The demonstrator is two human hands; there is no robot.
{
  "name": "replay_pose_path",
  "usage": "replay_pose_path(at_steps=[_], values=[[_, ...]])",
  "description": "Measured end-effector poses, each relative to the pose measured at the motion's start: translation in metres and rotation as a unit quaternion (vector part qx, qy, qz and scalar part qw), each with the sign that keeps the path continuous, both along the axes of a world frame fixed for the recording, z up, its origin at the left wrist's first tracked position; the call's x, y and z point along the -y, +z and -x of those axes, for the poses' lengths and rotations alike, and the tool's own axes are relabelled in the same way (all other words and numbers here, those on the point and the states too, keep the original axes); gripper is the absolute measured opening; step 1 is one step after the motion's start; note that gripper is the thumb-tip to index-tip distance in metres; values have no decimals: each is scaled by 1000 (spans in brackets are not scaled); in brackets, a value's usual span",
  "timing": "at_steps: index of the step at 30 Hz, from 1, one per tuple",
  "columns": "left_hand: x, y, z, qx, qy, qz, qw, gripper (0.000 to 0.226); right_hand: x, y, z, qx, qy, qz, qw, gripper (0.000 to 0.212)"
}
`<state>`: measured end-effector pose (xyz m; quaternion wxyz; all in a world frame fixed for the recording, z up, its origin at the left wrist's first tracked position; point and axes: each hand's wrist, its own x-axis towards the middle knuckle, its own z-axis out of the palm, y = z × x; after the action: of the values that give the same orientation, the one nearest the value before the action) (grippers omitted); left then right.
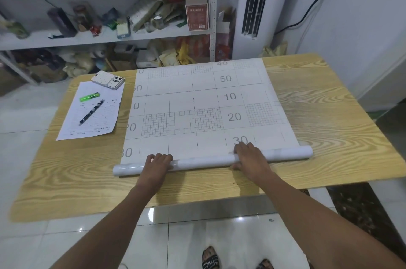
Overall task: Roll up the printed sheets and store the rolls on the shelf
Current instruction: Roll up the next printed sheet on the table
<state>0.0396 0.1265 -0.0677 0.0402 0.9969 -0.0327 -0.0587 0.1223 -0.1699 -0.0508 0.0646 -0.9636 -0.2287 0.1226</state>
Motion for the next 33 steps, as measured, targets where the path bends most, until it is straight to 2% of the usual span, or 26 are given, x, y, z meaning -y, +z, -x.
replay_pose_path(at_steps=[5,13,17,23,26,33], values=[[-4,-4,0,29,-10,-49,998,62,0,0,-2,35,16,37,999,45],[3,-1,-1,19,-17,-27,999,55,1,-5,0,34,25,44,998,41],[2,-4,-3,7,-2,9,1000,64,0,-4,2,51,8,19,999,45],[-1,-2,-5,-9,7,56,998,40,4,-7,2,45,8,2,999,53],[-3,-2,-3,-16,-6,69,997,38,5,-7,2,31,-4,-1,999,57],[-6,-1,-5,-18,-19,95,995,40,4,-5,-2,47,-9,40,998,49]])
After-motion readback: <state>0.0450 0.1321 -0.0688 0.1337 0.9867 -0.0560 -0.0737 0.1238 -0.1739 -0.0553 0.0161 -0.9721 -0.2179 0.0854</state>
